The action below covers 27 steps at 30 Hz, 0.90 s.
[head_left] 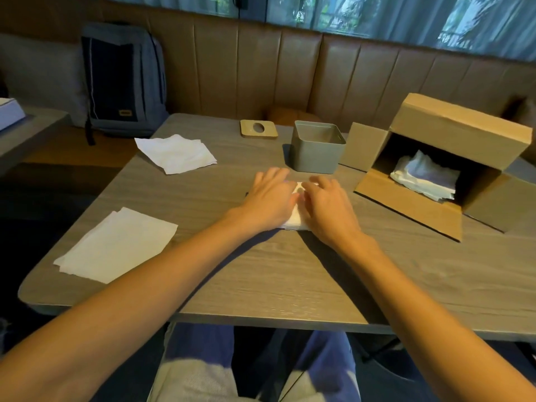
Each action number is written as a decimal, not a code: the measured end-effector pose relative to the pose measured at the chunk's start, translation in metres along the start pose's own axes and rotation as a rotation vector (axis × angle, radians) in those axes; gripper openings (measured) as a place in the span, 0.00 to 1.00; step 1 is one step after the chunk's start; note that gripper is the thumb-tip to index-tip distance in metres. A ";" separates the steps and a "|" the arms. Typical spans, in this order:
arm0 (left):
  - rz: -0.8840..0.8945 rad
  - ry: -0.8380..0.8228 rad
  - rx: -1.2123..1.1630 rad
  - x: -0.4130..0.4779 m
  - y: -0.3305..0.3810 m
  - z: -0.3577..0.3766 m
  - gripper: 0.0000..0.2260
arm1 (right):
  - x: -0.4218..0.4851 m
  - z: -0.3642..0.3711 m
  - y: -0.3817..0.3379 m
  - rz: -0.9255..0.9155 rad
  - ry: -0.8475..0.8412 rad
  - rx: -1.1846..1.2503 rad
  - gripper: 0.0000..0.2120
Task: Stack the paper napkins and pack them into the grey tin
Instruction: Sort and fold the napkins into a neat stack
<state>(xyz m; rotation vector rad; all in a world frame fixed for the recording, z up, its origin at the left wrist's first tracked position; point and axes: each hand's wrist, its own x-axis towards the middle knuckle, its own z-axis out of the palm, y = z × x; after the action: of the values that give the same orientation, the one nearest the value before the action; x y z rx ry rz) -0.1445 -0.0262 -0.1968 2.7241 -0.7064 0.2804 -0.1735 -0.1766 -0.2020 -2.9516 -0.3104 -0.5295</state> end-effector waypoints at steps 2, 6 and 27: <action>0.023 -0.109 0.058 -0.002 0.001 0.007 0.17 | 0.002 0.001 -0.005 -0.090 -0.093 0.112 0.23; -0.042 -0.271 0.072 -0.006 -0.013 0.012 0.25 | 0.001 0.015 0.009 -0.101 -0.225 0.097 0.23; -0.514 -0.483 0.028 -0.125 -0.143 -0.131 0.25 | 0.031 -0.002 -0.188 -0.252 -0.486 0.473 0.19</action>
<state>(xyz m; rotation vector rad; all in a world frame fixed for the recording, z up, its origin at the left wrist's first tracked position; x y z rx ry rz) -0.1944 0.1921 -0.1433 2.8980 -0.0816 -0.4992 -0.1879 0.0113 -0.1722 -2.5413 -0.7452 0.2311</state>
